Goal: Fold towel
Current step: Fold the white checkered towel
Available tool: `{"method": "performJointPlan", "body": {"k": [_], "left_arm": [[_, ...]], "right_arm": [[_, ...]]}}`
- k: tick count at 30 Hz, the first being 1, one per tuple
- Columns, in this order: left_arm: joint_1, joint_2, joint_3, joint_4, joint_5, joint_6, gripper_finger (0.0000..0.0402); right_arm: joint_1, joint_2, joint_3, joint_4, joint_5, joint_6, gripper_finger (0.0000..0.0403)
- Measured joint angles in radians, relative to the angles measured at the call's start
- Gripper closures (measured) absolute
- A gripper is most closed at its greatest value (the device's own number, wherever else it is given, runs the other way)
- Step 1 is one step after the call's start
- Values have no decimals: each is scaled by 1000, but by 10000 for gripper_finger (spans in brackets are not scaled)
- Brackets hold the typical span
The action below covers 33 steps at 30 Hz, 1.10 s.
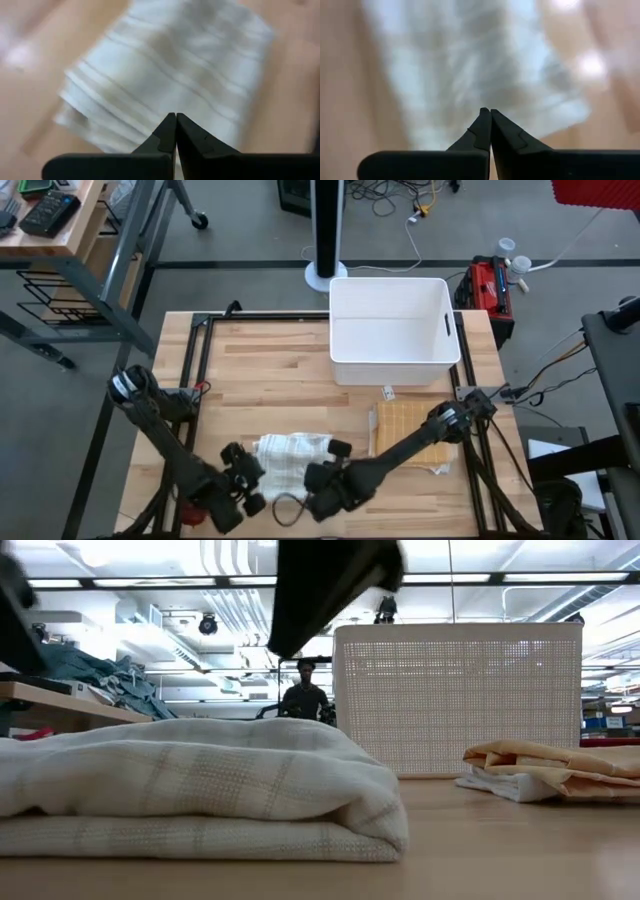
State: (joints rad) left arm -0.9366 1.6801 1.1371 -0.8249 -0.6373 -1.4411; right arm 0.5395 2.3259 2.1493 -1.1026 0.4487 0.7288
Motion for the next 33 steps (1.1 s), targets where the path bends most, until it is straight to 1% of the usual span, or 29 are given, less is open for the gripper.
{"method": "performJointPlan", "body": {"k": [2, 6, 8, 11, 14, 16, 18, 23, 26, 31, 33], "left_arm": [[40, -2, -15, -15, -1, 25, 401], [121, -3, -86, 36, 13, 91, 400], [153, -3, -131, 95, 29, 119, 401], [181, -4, -210, 227, 66, 143, 401], [186, -4, -285, 329, 108, 126, 400], [181, -6, -323, 376, 106, 87, 401], [171, -12, -354, 411, 96, 52, 401], [158, -13, -365, 434, 92, 17, 401], [151, -12, -360, 430, 91, 13, 401], [149, -19, -350, 411, 87, 14, 401], [146, -39, -344, 396, 97, 31, 401]], "right_arm": [[-27, -7, 0, 10, 20, -27, 403], [-84, -9, -14, 18, 24, -72, 403], [-111, -9, -31, 19, 23, -91, 403], [-146, -9, -66, 32, 14, -94, 403], [-163, -9, -117, 97, -46, -114, 403], [-163, -9, -159, 141, -76, -119, 403], [-165, -9, -202, 148, -83, -97, 403], [-184, -29, -323, 170, -71, 22, 403], [-184, -56, -387, 202, -63, 63, 403], [-173, -112, -433, 237, -56, 54, 403], [-165, -150, -440, 228, -25, 38, 403]]}}
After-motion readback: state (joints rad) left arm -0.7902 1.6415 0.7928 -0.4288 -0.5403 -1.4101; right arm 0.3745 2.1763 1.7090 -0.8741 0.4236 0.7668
